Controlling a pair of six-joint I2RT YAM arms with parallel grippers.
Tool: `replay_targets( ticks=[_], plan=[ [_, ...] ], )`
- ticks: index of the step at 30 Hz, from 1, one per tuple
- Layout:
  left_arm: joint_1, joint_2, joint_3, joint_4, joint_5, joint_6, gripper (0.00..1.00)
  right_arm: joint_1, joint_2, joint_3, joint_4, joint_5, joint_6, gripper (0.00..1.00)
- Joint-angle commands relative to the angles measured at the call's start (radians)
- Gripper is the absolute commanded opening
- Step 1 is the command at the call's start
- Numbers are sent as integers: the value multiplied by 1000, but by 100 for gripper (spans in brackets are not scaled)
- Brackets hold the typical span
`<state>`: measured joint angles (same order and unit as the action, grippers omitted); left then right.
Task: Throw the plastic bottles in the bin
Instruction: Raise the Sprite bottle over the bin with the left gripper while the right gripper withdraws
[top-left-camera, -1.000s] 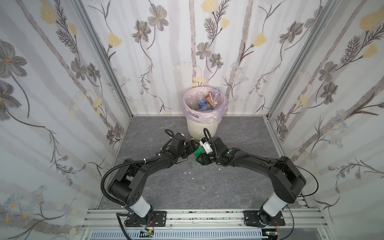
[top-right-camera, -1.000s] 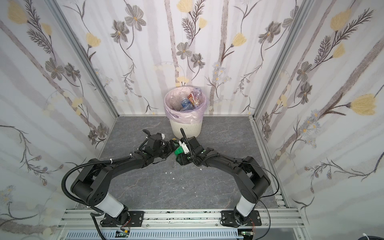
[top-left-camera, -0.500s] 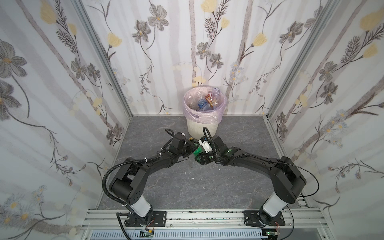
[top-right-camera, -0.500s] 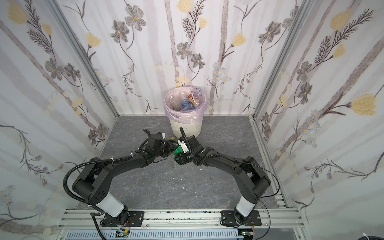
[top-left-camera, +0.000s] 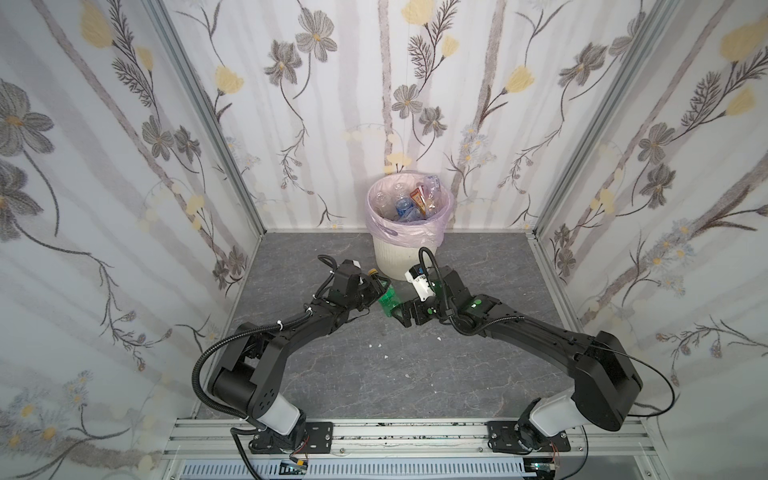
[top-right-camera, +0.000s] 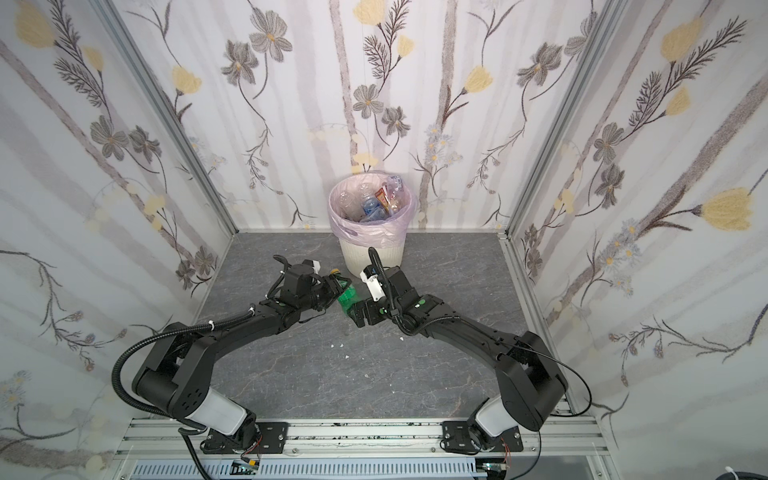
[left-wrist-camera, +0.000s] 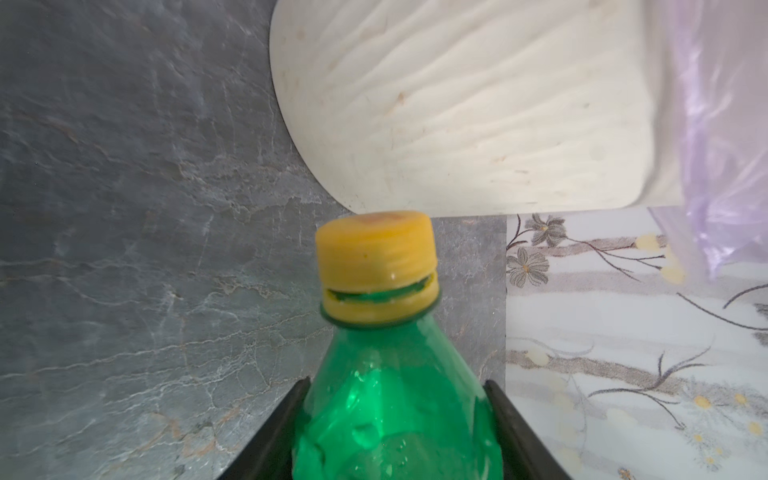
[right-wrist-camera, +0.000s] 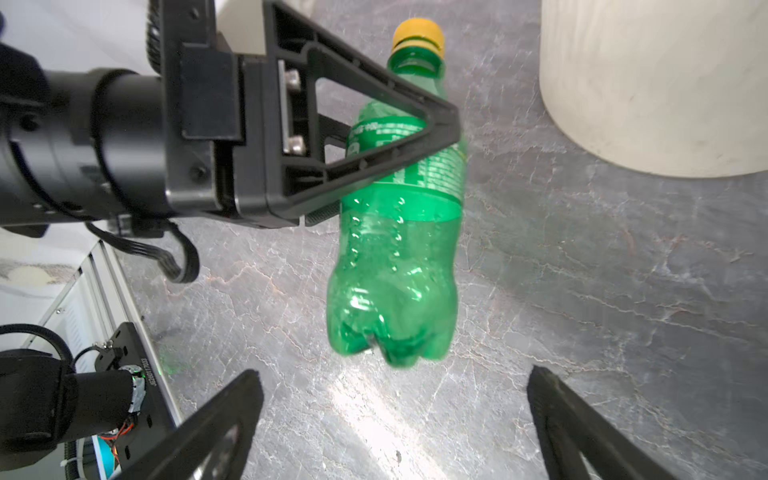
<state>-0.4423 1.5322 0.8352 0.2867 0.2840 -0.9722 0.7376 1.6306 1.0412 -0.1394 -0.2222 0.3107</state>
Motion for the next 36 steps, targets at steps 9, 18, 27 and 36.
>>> replay_targets(
  ticks=[9, 18, 27, 36],
  plan=[
    [46, -154, 182, -81, -63, 60, 51, -53, -184, 36, 27, 171, -13, 100],
    [57, -10, 582, -83, -103, 167, 53, -142, -288, -8, 79, 225, 42, 100],
    [58, 255, 1118, -81, -69, 174, 53, -190, -357, -68, 80, 232, 55, 100],
    [37, 437, 1499, -79, -32, 217, 53, -227, -358, -73, 81, 222, 64, 100]
  ],
)
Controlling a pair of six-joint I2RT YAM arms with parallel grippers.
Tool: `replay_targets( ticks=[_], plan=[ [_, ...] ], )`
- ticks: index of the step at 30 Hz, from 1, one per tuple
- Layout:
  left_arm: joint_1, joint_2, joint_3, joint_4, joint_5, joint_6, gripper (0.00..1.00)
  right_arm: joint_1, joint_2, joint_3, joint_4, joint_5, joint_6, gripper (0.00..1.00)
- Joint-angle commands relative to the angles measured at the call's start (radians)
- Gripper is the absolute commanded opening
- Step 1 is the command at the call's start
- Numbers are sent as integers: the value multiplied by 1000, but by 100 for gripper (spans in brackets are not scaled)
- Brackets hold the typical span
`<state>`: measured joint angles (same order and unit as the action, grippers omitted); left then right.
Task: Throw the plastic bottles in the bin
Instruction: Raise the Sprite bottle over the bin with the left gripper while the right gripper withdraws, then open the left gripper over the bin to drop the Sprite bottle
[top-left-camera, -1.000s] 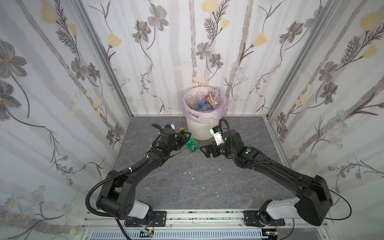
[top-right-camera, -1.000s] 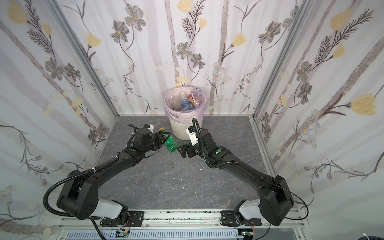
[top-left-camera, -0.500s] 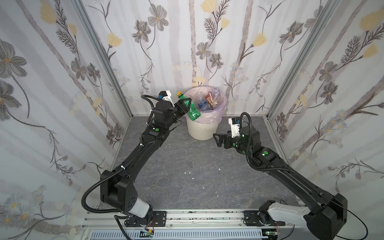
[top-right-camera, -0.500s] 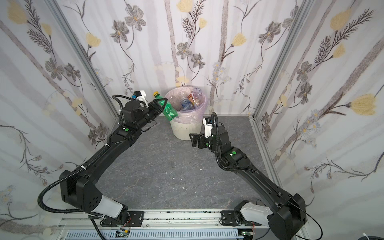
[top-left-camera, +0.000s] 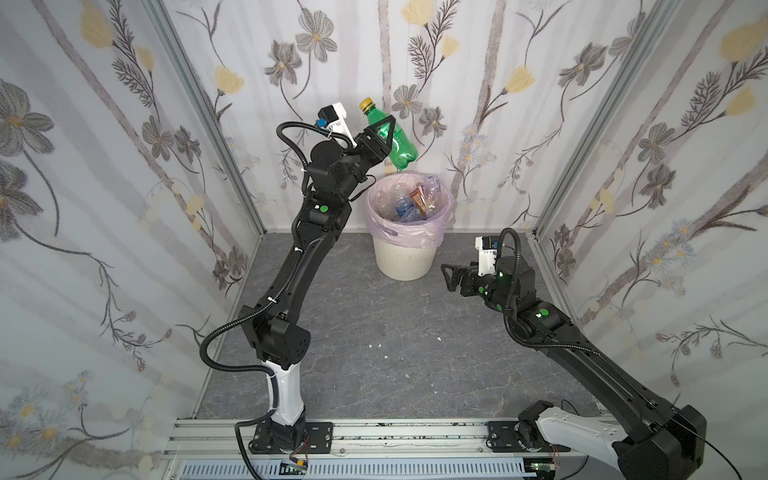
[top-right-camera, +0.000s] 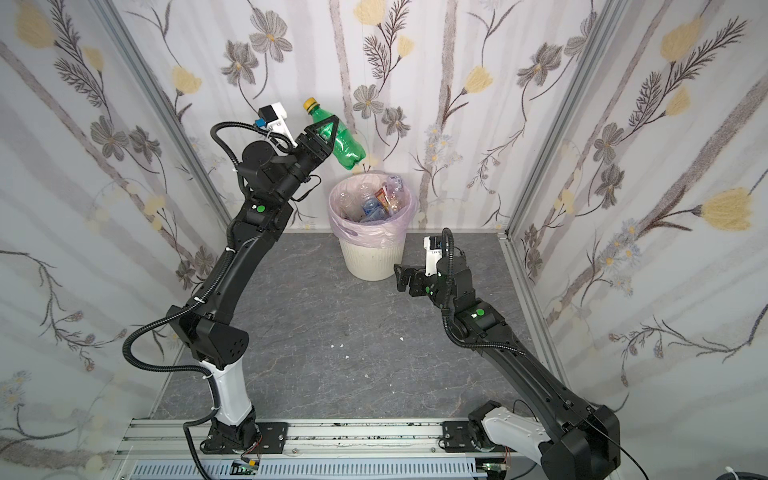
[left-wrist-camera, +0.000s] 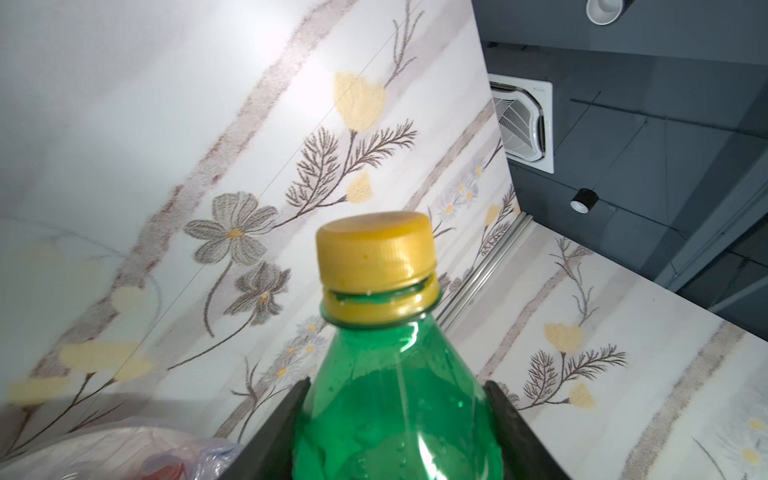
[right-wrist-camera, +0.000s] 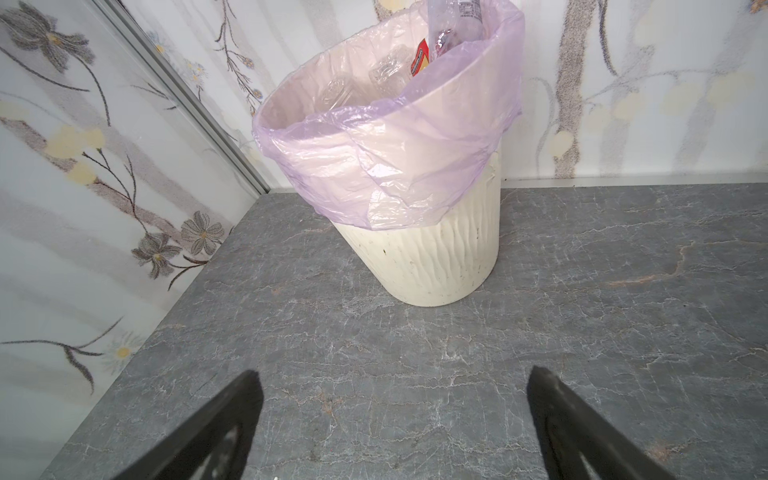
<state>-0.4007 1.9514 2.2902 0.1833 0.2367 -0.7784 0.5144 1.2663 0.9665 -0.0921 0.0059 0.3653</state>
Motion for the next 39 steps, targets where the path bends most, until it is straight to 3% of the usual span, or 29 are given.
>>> replay_targets(
  ticks=[1, 9, 10, 14, 15, 20, 31, 39],
  plan=[
    [-9, 23, 54, 27, 15, 31, 53, -8, 11, 3, 35, -9, 10, 100],
    [-16, 121, 21, 28, -6, -2, 58, -11, 62, 11, 61, -29, 29, 100],
    [-14, 146, 9, 16, -9, -9, 61, -13, 67, 12, 64, -33, 32, 100],
    [-4, 237, 70, -133, 27, -31, 99, -12, 76, 10, 74, -45, 43, 100],
    [-7, 228, 53, -150, 34, -36, 100, -11, 75, 6, 75, -44, 43, 100],
    [-18, 107, -74, -156, 21, -7, 100, -13, 77, -5, 89, -48, 51, 100],
    [-27, -28, -184, -154, 9, 29, 100, -14, 80, -7, 105, -85, 81, 100],
    [-29, -149, -310, -154, -37, 173, 100, -26, 22, -17, 83, -22, 57, 100]
  ],
)
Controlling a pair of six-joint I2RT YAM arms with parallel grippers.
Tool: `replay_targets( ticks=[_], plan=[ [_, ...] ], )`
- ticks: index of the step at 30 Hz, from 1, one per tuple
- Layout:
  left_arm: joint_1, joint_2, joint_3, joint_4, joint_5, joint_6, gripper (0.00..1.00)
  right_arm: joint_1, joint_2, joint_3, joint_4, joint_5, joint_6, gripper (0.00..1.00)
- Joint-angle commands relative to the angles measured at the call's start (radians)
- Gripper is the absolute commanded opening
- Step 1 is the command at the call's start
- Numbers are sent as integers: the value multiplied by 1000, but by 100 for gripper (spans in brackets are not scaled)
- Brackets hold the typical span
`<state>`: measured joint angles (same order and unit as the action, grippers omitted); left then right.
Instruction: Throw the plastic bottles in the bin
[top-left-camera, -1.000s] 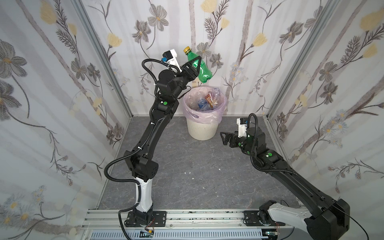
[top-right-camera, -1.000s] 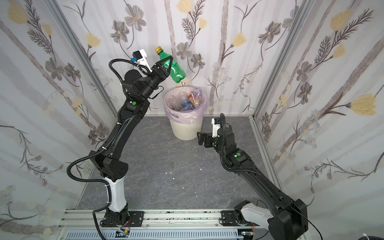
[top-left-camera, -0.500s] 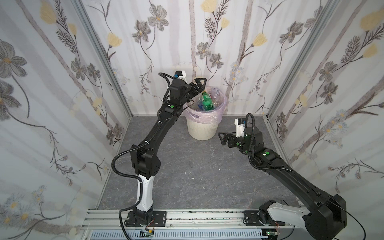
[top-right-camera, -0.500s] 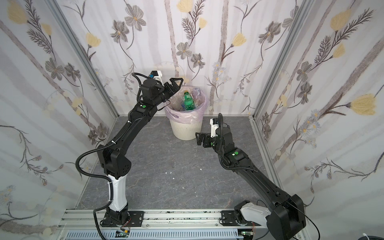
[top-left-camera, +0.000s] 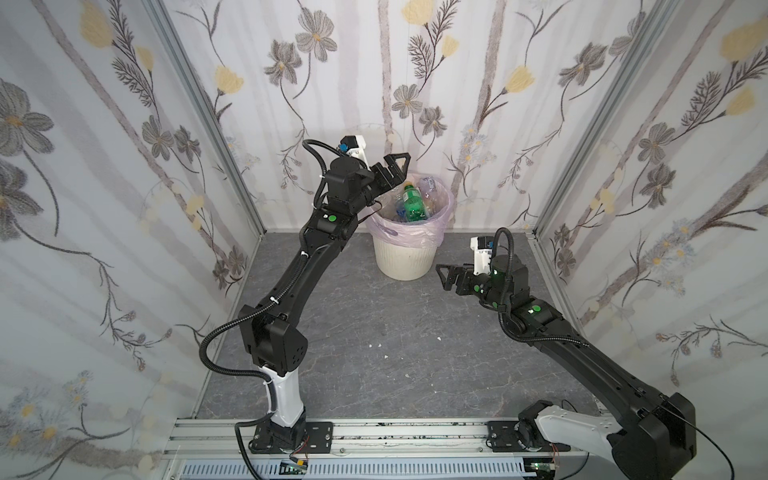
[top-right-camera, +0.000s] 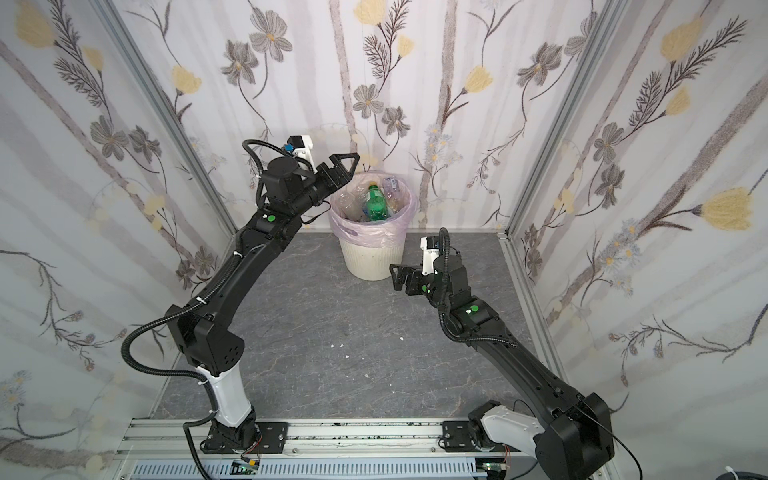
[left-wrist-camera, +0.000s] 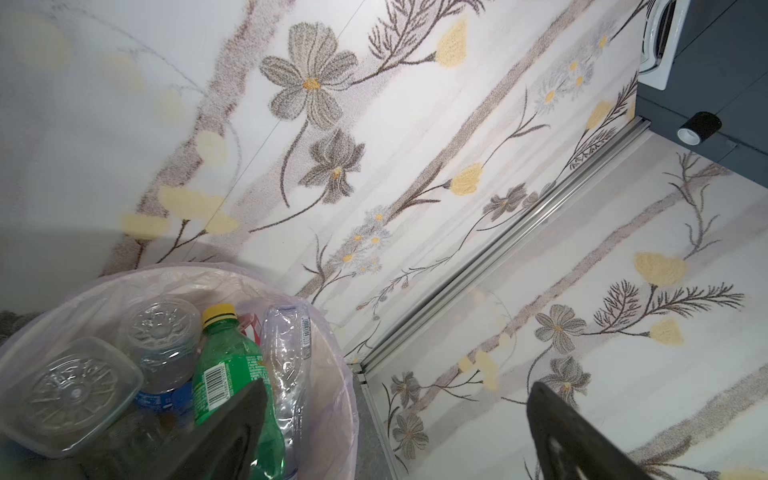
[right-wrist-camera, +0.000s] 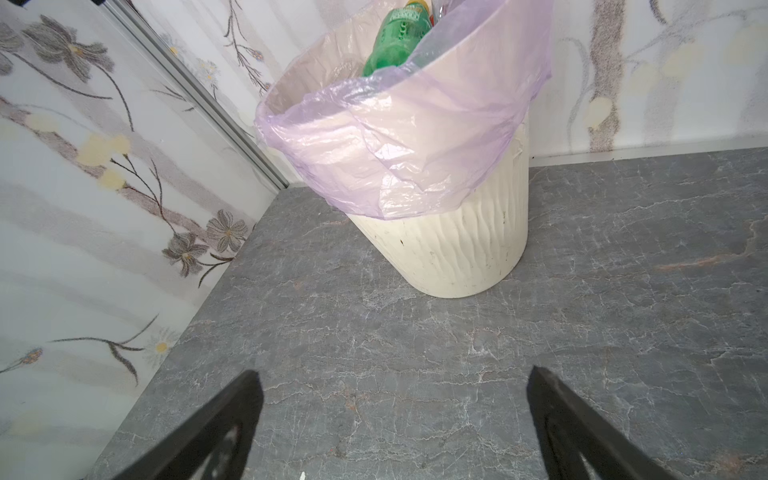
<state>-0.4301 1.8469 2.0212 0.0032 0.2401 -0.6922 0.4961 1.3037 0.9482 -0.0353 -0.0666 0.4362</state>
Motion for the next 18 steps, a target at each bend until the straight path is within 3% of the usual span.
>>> replay_targets(
  ticks=[1, 6, 13, 18],
  plan=[
    [3, -67, -66, 26, -56, 109, 100, -12, -23, 3, 21, 69, -17, 100],
    [28, -210, -246, 26, -138, 231, 100, -80, -41, 9, -21, 188, -26, 100],
    [109, -410, -595, 41, -344, 367, 100, -223, -5, 4, -29, 263, -42, 100],
    [221, -527, -925, 148, -608, 353, 100, -283, 36, -6, 6, 421, -72, 100]
  ],
)
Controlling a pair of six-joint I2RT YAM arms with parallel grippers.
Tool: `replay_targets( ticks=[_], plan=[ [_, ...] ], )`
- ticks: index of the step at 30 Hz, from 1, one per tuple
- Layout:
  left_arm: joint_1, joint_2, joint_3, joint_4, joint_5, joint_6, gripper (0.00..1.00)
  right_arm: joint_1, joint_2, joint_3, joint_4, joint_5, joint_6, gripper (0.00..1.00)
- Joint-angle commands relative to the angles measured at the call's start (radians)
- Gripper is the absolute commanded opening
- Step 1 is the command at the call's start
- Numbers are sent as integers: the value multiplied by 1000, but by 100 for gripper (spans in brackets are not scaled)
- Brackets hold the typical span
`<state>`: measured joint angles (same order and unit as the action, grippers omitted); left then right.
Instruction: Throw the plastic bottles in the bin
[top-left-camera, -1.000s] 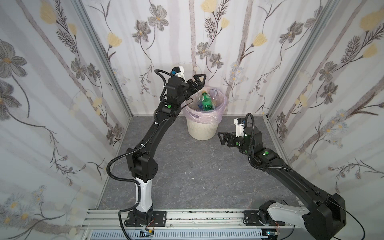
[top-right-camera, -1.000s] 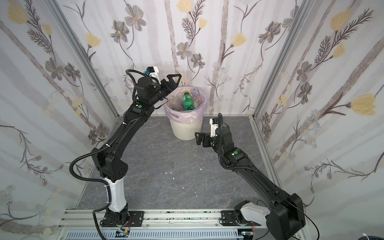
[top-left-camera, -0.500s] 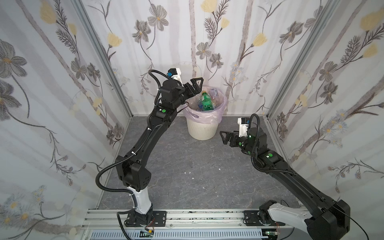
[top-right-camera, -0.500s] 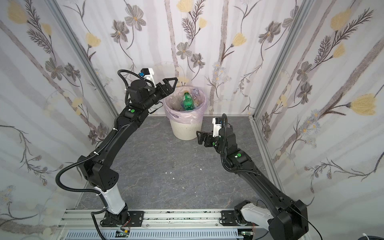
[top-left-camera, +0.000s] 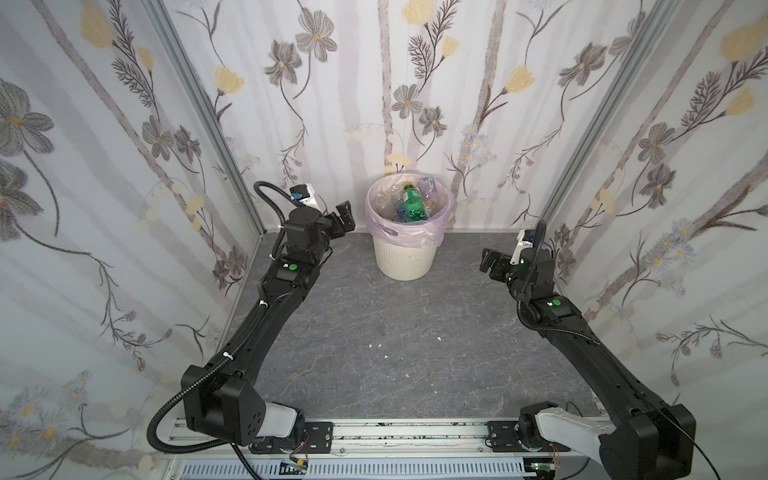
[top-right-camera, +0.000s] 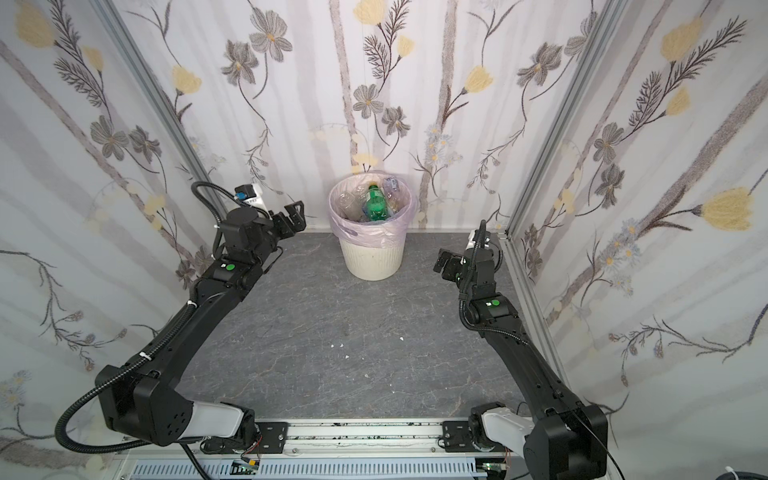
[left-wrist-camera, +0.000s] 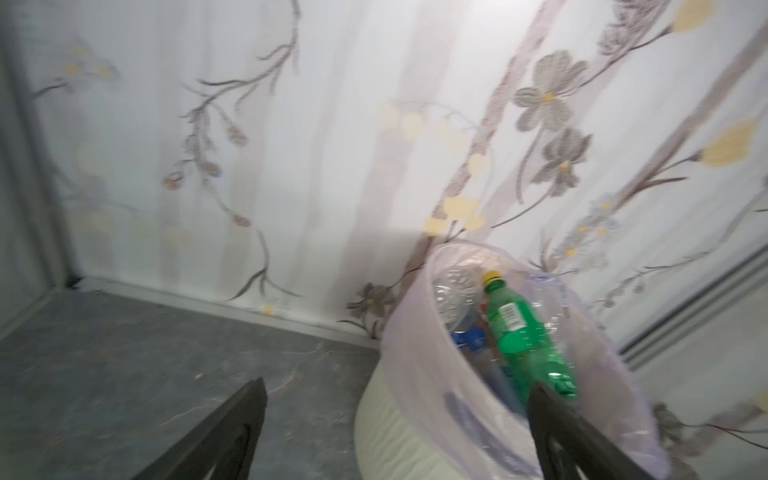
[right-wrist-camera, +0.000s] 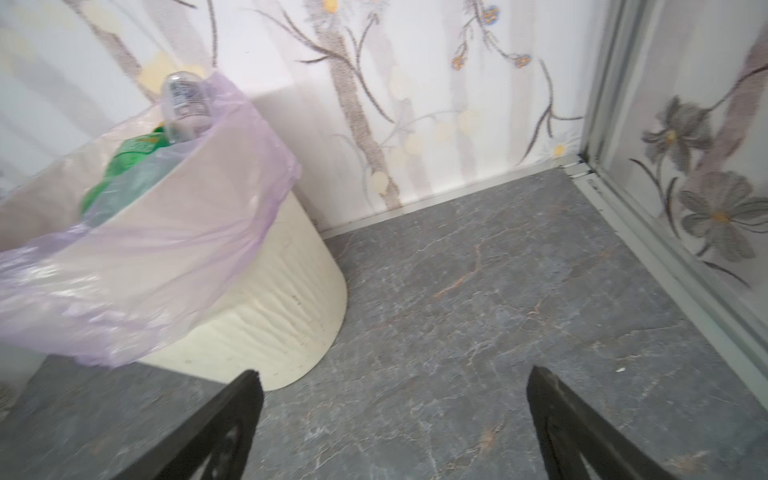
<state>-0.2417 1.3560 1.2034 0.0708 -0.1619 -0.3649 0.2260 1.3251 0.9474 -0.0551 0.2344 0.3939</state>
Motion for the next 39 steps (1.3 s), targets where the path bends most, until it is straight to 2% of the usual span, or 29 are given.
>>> replay_targets(
  ticks=[1, 5, 10, 15, 17, 19, 20, 22, 25, 29, 32, 37, 39],
  plan=[
    [50, -57, -190, 139, -267, 33, 100, -19, 17, -16, 48, 144, -39, 100],
    [70, -87, -478, 441, -453, 110, 100, -38, 24, -93, 196, 147, -47, 100],
    [83, -3, -620, 522, -634, 156, 100, -42, 24, -222, 386, 198, -103, 100],
    [101, 63, -755, 713, -581, 142, 100, -42, -8, -357, 558, 359, -205, 100],
    [101, 113, -771, 772, -605, 159, 100, -42, -22, -413, 653, 376, -260, 100],
    [101, 149, -814, 908, -580, 199, 100, -42, -30, -465, 739, 395, -307, 100],
    [97, 146, -824, 922, -560, 206, 100, -42, -32, -481, 765, 412, -317, 100],
    [101, 179, -895, 1124, -515, 256, 100, -42, -31, -512, 815, 433, -335, 100],
    [96, 170, -920, 1153, -437, 285, 100, -42, -11, -554, 879, 450, -346, 100],
    [54, 198, -916, 1194, -441, 353, 100, -42, 28, -617, 992, 450, -357, 100],
    [49, 198, -924, 1211, -443, 360, 100, -43, 40, -692, 1140, 460, -354, 100],
    [40, 190, -964, 1276, -443, 369, 100, -44, 104, -832, 1504, 444, -371, 100],
    [28, 191, -1006, 1362, -442, 389, 100, -43, 85, -830, 1464, 428, -362, 100]
  ],
)
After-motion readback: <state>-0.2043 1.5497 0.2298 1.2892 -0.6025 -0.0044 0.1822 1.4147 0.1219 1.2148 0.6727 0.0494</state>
